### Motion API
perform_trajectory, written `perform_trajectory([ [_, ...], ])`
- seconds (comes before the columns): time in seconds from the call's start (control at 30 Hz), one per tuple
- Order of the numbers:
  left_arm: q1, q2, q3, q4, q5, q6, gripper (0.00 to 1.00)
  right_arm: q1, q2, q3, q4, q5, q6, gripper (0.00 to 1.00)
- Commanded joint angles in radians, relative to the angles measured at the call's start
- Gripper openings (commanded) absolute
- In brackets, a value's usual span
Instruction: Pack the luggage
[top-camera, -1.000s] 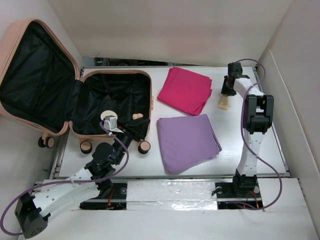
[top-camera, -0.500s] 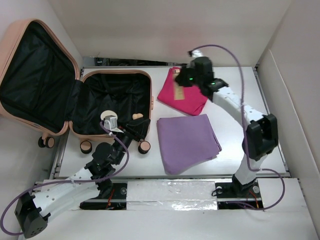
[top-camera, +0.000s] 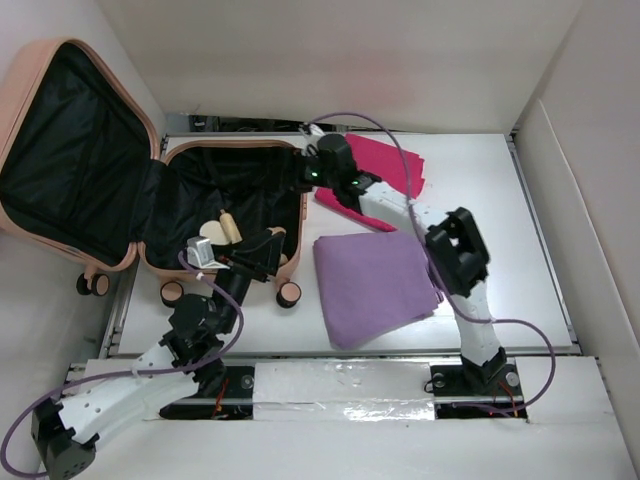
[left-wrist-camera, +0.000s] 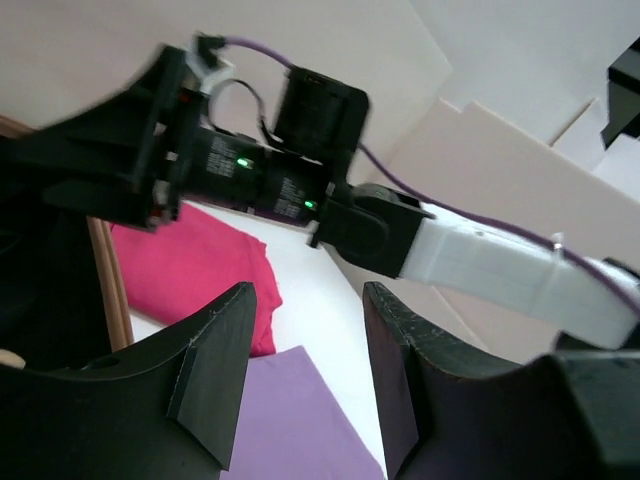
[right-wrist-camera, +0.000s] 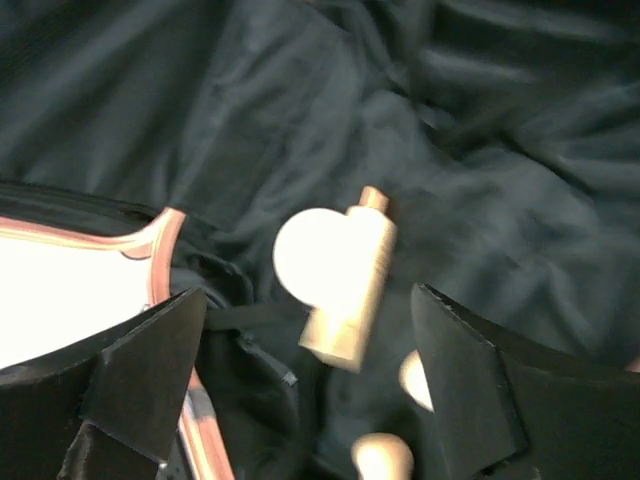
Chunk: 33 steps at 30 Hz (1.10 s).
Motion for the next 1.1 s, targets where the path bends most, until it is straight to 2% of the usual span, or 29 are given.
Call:
perform_trajectory([
  [0.0,0.005,0.071,0.031,0.024,-0.003,0.025,0.43,-0.115,-0.238,-0.239,0.178,-0.004,0.036,0.84],
  [0.03,0.005,0.089,0.043,0.007,0.006,0.022,0.41,-0.138,-0.29,-0.319,0.211,0.005,0.01,0.78],
  [0.07,0.005,0.109,0.052,0.012,0.017,0.022,0.38,-0.162,-0.344,-0.404,0.224,0.02,-0.001,0.51],
  [0.1,0.005,0.149,0.058,0.02,0.043,0.022,0.34,-0.218,-0.451,-0.487,0.232,0.051,-0.011,0.36],
  [0.13,0.005,0.169,0.06,0.042,0.052,0.022,0.3,-0.246,-0.503,-0.654,0.244,0.06,-0.025,0.25],
  [0.17,0.005,0.192,0.064,0.044,0.062,0.019,0.19,-0.278,-0.552,-0.734,0.259,0.073,-0.036,0.08],
  [0.2,0.005,0.236,0.083,0.043,0.084,0.017,0.13,-0.309,-0.599,-0.81,0.259,0.108,-0.047,0.0],
  [0.23,0.005,0.258,0.092,0.04,0.1,0.019,0.08,-0.368,-0.679,-0.94,0.256,0.126,-0.066,0.0],
  [0.27,0.005,0.28,0.101,0.04,0.117,0.022,0.0,-0.401,-0.715,-0.999,0.247,0.137,-0.076,0.0],
  [0.37,0.005,0.373,0.124,0.081,0.151,0.025,0.0,-0.505,-0.807,-1.165,0.238,0.172,-0.094,0.01],
  [0.43,0.005,0.451,0.156,0.075,0.163,0.025,0.0,-0.557,-0.814,-1.196,0.236,0.189,-0.116,0.16],
  [0.47,-0.017,0.477,0.17,0.072,0.16,0.028,0.0,-0.611,-0.794,-1.192,0.229,0.176,-0.122,0.28],
  [0.53,-0.055,0.563,0.231,0.055,0.096,0.054,0.0,-0.654,-0.779,-1.178,0.193,0.071,-0.12,0.34],
  [0.57,-0.086,0.633,0.311,0.026,0.032,0.057,0.0,-0.663,-0.789,-1.199,0.221,0.05,-0.108,0.37],
  [0.63,-0.097,0.713,0.409,-0.097,-0.003,0.045,0.0,-0.663,-0.818,-1.224,0.264,0.051,-0.087,0.43],
  [0.67,-0.097,0.758,0.464,-0.144,-0.02,0.028,0.02,-0.663,-0.837,-1.227,0.261,0.053,-0.09,0.46],
  [0.73,-0.097,0.887,0.598,-0.228,-0.017,0.001,0.22,-0.653,-0.921,-1.242,0.241,0.06,-0.088,0.46],
  [0.77,-0.097,0.933,0.641,-0.253,-0.015,-0.013,0.44,-0.644,-0.962,-1.257,0.238,0.065,-0.084,0.47],
  [0.83,-0.084,1.065,0.78,-0.365,-0.029,-0.059,0.56,-0.633,-1.102,-1.3,0.233,0.065,-0.079,0.47],
  [0.93,-0.063,1.221,0.948,-0.498,-0.038,-0.185,0.57,-0.613,-1.287,-1.314,0.169,0.056,-0.109,0.42],
  [1.07,-0.028,1.366,1.114,-0.644,-0.084,-0.374,0.5,-0.613,-1.519,-1.305,0.029,0.1,-0.156,0.42],
])
